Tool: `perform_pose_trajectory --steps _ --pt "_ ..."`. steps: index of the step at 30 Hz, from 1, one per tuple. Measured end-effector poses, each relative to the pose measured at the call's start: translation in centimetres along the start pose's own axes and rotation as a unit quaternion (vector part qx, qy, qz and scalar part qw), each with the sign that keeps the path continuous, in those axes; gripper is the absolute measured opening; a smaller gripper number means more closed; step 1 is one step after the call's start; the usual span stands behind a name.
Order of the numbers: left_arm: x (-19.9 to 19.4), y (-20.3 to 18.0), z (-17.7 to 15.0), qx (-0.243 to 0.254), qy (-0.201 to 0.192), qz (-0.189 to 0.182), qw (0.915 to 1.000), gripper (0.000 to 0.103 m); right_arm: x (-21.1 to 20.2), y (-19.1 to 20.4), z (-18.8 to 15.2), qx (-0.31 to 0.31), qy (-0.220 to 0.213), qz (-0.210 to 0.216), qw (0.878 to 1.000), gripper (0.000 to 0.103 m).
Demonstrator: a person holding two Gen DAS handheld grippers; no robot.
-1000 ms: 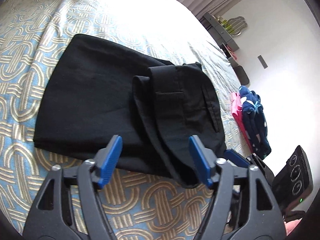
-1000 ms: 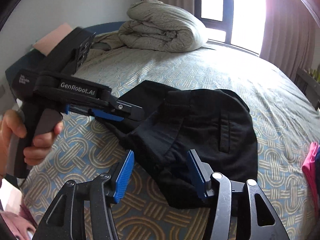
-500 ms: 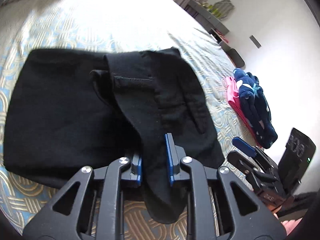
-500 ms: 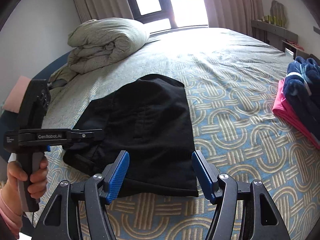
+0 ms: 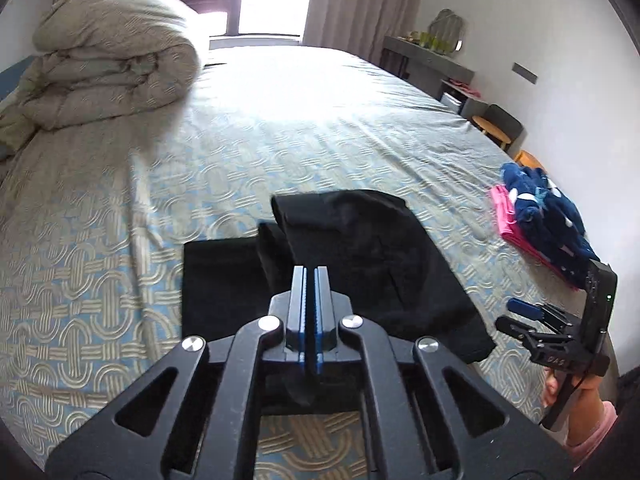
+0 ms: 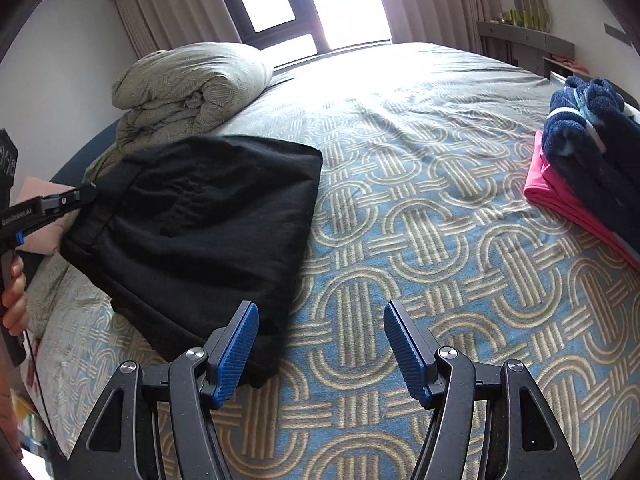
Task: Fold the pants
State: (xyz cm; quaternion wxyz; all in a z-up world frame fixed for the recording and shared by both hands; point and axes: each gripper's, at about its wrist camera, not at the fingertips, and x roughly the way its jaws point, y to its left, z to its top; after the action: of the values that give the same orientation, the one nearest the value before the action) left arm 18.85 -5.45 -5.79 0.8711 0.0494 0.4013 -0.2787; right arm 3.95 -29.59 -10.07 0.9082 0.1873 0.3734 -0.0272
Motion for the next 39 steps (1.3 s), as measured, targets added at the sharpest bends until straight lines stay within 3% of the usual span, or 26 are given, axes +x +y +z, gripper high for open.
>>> perform_pose_trajectory --steps 6,7,8,10,16,26,27,28,29,30,31,32,35,39 --pt "4.1 5.3 -3.6 -0.103 0.076 -0.028 0.9914 0.008 1.3 -0.1 0.0 0.024 0.031 0.016 0.999 0.067" --pt "4.7 5.3 -4.1 -0.112 0.087 -0.038 0.9891 0.023 1.4 0.1 0.1 0.023 0.031 0.017 0.999 0.067" --pt "5.5 5.4 -4.4 -0.121 0.098 -0.049 0.9865 0.047 1.4 0.4 0.1 0.019 0.030 0.017 0.999 0.067" --pt "6.7 4.6 -4.6 -0.127 0.104 -0.060 0.9847 0.066 1.3 1.0 0.3 0.007 0.028 0.013 0.999 0.067" --pt "9.6 3.1 -3.8 -0.105 0.129 -0.085 0.9825 0.066 1.6 2.4 1.2 -0.028 0.028 -0.003 0.999 0.067" --pt "11.9 4.7 -3.2 -0.156 0.126 -0.138 0.9698 0.065 4.8 3.8 3.8 -0.038 0.044 -0.002 0.998 0.067" --pt "11.8 4.7 -3.2 -0.154 0.124 -0.136 0.9708 0.060 5.1 4.0 4.0 -0.038 0.045 -0.002 0.998 0.067" --pt "11.6 4.9 -3.3 -0.148 0.121 -0.131 0.9727 0.047 5.4 4.2 4.1 -0.039 0.046 -0.001 0.998 0.067" --pt "11.5 4.9 -3.3 -0.142 0.121 -0.136 0.9731 0.040 5.7 4.4 4.2 -0.039 0.047 0.000 0.998 0.067" --pt "11.3 5.0 -3.4 -0.142 0.117 -0.141 0.9729 0.040 6.0 4.6 4.3 -0.040 0.048 0.001 0.998 0.067" --pt "11.0 5.0 -3.3 -0.140 0.112 -0.144 0.9734 0.033 6.3 4.9 4.3 -0.042 0.049 0.002 0.998 0.067" --pt "10.6 4.9 -3.1 -0.132 0.105 -0.139 0.9759 0.017 6.5 5.1 4.3 -0.044 0.051 0.002 0.998 0.067" --pt "9.4 5.4 -2.4 -0.131 0.092 -0.159 0.9742 0.013 7.1 5.6 4.4 -0.051 0.058 -0.001 0.997 0.067" --pt "8.0 4.4 -1.9 -0.097 0.074 -0.155 0.9803 0.011 7.5 6.1 4.6 -0.056 0.063 -0.005 0.996 0.067"
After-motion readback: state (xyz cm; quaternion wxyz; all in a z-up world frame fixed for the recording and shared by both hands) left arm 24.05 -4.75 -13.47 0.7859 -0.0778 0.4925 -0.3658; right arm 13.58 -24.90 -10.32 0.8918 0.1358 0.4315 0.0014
